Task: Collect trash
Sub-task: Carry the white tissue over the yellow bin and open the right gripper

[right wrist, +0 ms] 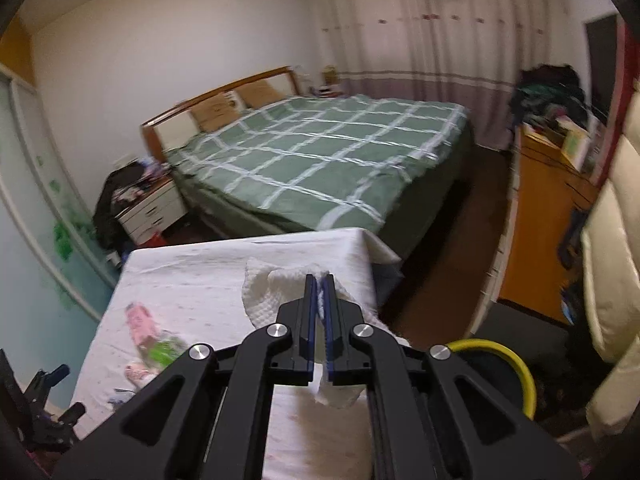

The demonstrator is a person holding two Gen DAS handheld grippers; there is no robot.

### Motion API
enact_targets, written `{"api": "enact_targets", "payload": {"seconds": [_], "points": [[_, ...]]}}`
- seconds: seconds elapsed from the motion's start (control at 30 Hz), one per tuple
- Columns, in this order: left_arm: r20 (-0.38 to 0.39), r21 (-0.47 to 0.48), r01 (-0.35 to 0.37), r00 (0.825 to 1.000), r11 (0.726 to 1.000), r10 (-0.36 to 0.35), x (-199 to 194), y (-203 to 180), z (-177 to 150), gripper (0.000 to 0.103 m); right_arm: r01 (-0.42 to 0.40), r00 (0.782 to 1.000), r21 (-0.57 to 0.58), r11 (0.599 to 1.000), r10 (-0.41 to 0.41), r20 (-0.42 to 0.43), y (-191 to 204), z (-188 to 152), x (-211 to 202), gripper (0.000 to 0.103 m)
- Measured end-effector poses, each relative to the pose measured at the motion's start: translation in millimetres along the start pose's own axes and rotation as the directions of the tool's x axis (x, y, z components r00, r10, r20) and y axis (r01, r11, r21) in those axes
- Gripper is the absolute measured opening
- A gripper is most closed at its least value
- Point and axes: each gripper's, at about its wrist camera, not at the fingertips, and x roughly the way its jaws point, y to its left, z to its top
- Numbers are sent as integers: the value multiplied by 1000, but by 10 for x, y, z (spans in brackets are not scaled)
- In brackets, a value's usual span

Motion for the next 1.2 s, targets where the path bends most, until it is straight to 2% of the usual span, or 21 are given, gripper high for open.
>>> {"api": "enact_targets", "payload": {"seconds": [0.17, 0.3, 0.57, 0.6, 0.63, 0.67, 0.73, 0.97, 1.1, 1.2], "points": [[-2, 53, 57, 998, 997, -57, 17, -285, 32, 98, 89, 996, 83, 993, -88, -11, -597, -194, -48, 4], [-10, 86, 95, 995, 992, -95, 39, -482, 35, 98, 158, 987, 149, 976, -152, -55, -1079, -411, 47, 4], [-37, 119, 107, 994, 987, -103, 102, -700, 28, 98, 220, 970, 231, 948, -186, -158, -1648, -848, 417, 4], [-39, 122, 106, 994, 987, -102, 104, -716, 33, 98, 225, 967, 236, 945, -187, -172, -1696, -900, 467, 5], [-41, 125, 105, 994, 987, -101, 107, -729, 39, 98, 232, 964, 241, 942, -191, -184, -1739, -949, 508, 11], [-42, 127, 103, 994, 986, -99, 110, -731, 44, 98, 241, 962, 248, 938, -197, -187, -1775, -993, 526, 20], [-44, 130, 99, 995, 986, -94, 115, -725, 54, 98, 246, 961, 247, 937, -204, -184, -1749, -1042, 522, 28], [-45, 156, 86, 996, 984, -80, 84, -707, -3, 98, 254, 962, 221, 942, -223, -157, -1632, -1146, 439, 29], [-69, 202, 78, 995, 976, -66, 115, -696, -158, 98, 225, 970, 217, 950, -199, -138, -1543, -1226, 375, 29], [-100, 200, 73, 994, 977, -54, 211, -625, -268, 96, 204, 974, 216, 955, -176, -140, -1490, -1272, 382, 29]]}}
